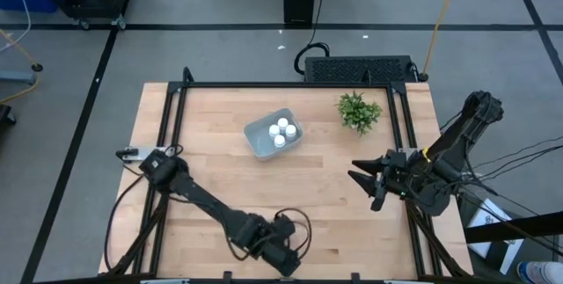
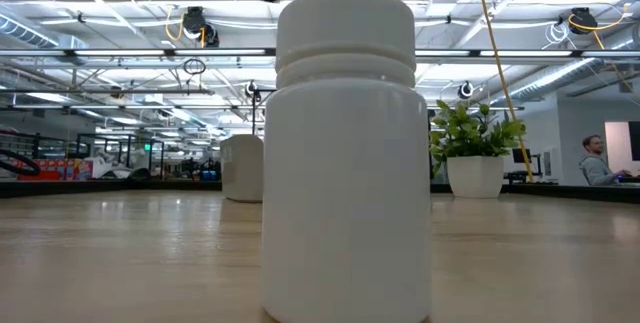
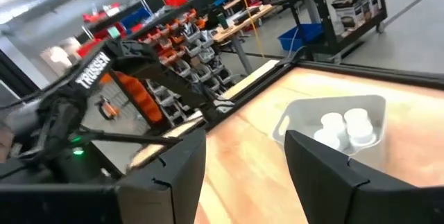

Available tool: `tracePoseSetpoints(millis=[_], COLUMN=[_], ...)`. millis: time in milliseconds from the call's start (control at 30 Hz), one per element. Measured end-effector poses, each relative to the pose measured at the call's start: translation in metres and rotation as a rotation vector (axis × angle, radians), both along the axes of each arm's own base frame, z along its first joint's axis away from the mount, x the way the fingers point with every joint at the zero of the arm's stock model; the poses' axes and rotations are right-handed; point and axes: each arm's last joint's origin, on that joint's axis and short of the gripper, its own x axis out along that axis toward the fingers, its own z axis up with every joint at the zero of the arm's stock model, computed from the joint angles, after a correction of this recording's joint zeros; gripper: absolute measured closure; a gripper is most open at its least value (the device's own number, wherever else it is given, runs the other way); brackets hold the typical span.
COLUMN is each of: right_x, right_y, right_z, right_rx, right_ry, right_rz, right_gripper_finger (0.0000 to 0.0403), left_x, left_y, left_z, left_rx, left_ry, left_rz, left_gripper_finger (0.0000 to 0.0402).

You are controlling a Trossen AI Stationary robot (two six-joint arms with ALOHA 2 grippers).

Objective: Pick and place pill bottles into a basket
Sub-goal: Put the white pill bottle into the gray bin

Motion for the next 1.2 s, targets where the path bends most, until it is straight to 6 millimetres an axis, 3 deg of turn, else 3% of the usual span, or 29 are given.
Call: tracePoseSetpoints(millis=[533, 833, 1200], right_x=[-0.008, -0.009, -0.009], right_y=[-0.009, -0.010, -0.011], right_z=[0.006, 0.007, 0.006], right_rx=[-0.005, -0.016, -0.038], right_ry=[-0.049, -0.047, -0.033], right_rz=[0.012, 0.014, 0.012], right_gripper_finger=[0.0211, 0.0211, 0.0211], left_x=[0.010, 0.007, 0.014], left_y=[0.012, 0.006, -0.009], left_z=[-0.006, -0.007, -0.030], left_rx=[-0.004, 0.005, -0.027], left_ry=[0.005, 0.000, -0.005], left_rz=[-0.006, -0.038, -0.063], left_gripper_finger=[0.0096, 0.0096, 0.0096])
